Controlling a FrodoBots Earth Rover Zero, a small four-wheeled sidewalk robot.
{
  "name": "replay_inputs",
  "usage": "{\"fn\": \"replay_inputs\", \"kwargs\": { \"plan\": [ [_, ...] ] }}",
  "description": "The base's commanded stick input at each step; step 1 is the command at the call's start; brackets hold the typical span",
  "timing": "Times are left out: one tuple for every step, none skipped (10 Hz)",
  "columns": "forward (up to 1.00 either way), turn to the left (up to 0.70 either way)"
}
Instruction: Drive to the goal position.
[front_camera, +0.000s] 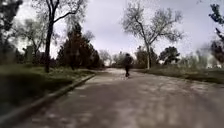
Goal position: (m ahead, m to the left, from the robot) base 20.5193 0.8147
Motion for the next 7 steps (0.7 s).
{"fn": "replay_inputs", "kwargs": {
  "plan": [
    [0.7, 0.0],
    [0.7, 0.0],
    [0.7, 0.0],
    [0.7, 0.0],
    [0.7, 0.0],
    [0.7, 0.0],
    [0.7, 0.0]
  ]
}}
